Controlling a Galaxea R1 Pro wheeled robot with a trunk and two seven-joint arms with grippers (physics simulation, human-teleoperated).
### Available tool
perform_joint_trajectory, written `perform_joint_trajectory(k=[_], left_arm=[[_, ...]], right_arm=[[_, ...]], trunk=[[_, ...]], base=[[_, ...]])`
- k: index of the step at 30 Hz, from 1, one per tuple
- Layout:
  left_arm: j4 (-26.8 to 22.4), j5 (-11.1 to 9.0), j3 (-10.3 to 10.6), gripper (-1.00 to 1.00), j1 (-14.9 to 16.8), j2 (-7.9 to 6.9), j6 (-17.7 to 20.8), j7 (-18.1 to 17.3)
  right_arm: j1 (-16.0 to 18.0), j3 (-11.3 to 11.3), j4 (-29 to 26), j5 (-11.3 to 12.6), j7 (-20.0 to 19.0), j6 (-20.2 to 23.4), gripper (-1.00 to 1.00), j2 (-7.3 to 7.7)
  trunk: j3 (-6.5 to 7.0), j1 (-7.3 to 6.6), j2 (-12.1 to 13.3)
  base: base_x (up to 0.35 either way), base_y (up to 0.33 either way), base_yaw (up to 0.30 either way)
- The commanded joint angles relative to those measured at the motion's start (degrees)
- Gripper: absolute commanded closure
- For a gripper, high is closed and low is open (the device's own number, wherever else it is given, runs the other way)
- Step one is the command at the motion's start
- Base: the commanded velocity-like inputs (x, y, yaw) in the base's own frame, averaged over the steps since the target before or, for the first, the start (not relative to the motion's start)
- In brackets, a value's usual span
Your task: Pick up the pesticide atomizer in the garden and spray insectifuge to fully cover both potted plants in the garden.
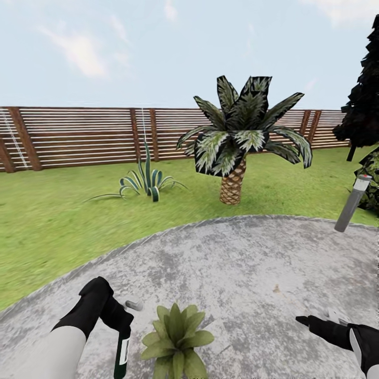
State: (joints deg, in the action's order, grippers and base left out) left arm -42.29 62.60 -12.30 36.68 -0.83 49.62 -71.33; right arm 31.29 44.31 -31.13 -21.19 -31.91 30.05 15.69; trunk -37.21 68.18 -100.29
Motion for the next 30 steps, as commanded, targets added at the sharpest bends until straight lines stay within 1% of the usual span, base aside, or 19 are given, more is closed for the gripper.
perform_joint_trajectory(k=[1,6,11,13,27,30], left_arm=[[-0.1,0.5,-0.2,1.0,0.0,0.04,0.5,-0.6],[0.0,0.5,-0.2,1.0,0.0,0.04,0.5,-0.6],[3.8,0.6,-0.2,1.0,0.0,0.04,0.4,-0.4],[4.3,0.6,-0.2,1.0,0.1,0.04,0.4,-0.4],[4.6,0.6,-0.2,1.0,0.0,0.04,0.3,-0.4],[5.0,0.6,-0.2,1.0,0.0,0.04,0.3,-0.4]], right_arm=[[0.1,0.4,-0.1,-0.6,-0.5,0.2,-1.0,-0.05],[0.1,0.4,0.0,-0.6,-0.5,0.2,-1.0,-0.05],[0.1,0.4,0.0,-0.6,-0.5,0.2,-1.0,-0.05],[0.1,0.4,0.0,-0.6,-0.5,0.2,-1.0,-0.05],[0.1,0.3,0.0,-0.7,-0.5,0.2,-1.0,-0.05],[0.1,0.3,0.0,-0.7,-0.5,0.2,-1.0,-0.05]], trunk=[[-0.15,0.0,0.0],[-0.6,0.0,0.0],[-1.05,0.0,0.0],[-1.24,0.0,0.0],[-2.53,0.0,0.0],[-2.8,0.0,0.0]], base=[[0.0,0.0,-0.105],[0.0,0.0,-0.074],[0.0,0.0,-0.012],[0.0,0.0,-0.002],[0.002,0.0,0.0],[0.133,0.0,0.0]])
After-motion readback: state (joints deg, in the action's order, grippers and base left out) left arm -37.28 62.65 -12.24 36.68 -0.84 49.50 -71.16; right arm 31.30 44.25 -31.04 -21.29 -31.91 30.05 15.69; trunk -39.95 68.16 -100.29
